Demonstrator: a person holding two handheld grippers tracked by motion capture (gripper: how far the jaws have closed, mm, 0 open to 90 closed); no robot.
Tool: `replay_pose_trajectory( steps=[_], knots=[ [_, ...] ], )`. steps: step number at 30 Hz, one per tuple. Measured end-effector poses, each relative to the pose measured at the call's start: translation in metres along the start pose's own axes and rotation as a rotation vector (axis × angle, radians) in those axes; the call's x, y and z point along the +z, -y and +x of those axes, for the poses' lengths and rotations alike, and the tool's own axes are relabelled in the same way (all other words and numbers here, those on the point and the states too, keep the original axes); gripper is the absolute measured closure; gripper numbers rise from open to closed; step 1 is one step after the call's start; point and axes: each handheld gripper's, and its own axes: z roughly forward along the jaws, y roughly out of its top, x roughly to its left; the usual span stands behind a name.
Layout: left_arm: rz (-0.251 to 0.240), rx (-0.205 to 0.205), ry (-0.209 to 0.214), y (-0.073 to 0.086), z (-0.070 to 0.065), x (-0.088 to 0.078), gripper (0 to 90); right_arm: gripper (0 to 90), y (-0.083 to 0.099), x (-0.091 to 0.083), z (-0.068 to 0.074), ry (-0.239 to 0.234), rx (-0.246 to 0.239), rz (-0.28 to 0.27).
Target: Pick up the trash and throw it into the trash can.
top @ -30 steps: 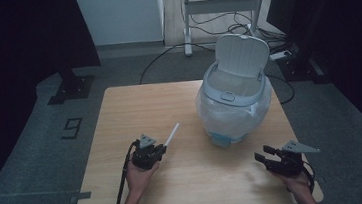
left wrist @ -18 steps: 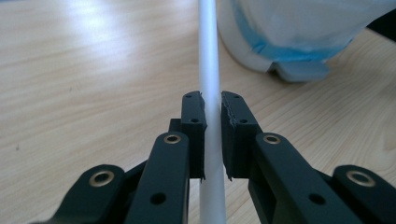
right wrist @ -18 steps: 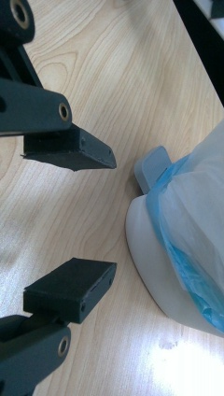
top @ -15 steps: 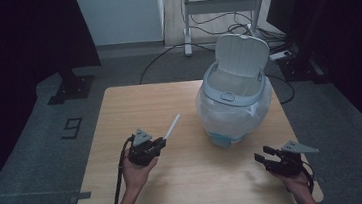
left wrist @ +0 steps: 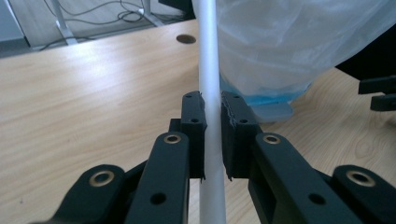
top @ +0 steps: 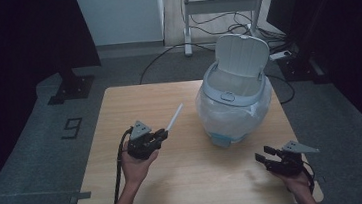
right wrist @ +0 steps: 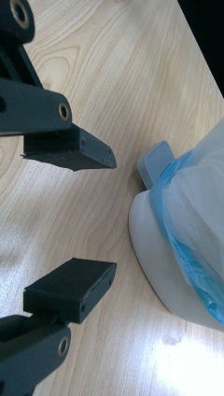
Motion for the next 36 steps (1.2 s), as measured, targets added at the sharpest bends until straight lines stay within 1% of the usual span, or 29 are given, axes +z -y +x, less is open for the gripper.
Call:
replay_pose_trajectory(
  steps=[2, 4, 12, 16, 23, 29, 33, 36],
  knots=[
    [-0.006, 0.007, 0.004, -0.004, -0.001, -0.001, 80.4, 42.8, 0.000, 0.000, 0.000, 0.000, -0.002, 0.001],
    [-0.002, 0.023, 0.003, -0.009, -0.002, -0.001, 80.4, 42.8, 0.001, 0.001, 0.000, 0.001, -0.004, 0.004],
    [-0.012, 0.047, 0.017, -0.028, -0.006, 0.001, 80.4, 42.8, 0.002, 0.002, 0.000, 0.001, -0.004, 0.012],
    [-0.022, 0.053, 0.022, -0.034, -0.008, 0.001, 80.4, 42.8, 0.002, 0.002, -0.001, 0.001, -0.001, 0.012],
    [-0.038, 0.059, 0.043, -0.046, -0.011, 0.002, 80.4, 42.9, 0.003, 0.003, -0.002, -0.001, -0.002, 0.017],
    [-0.055, 0.057, 0.055, -0.056, -0.010, 0.001, 80.4, 42.9, 0.004, 0.004, -0.001, -0.003, 0.000, 0.025],
    [-0.075, 0.053, 0.062, -0.065, -0.009, 0.000, 80.4, 42.9, 0.003, 0.005, -0.002, -0.006, 0.000, 0.029],
    [-0.081, 0.055, 0.062, -0.070, -0.009, -0.001, 80.4, 42.9, 0.004, 0.006, -0.002, -0.007, -0.002, 0.030]
  ],
)
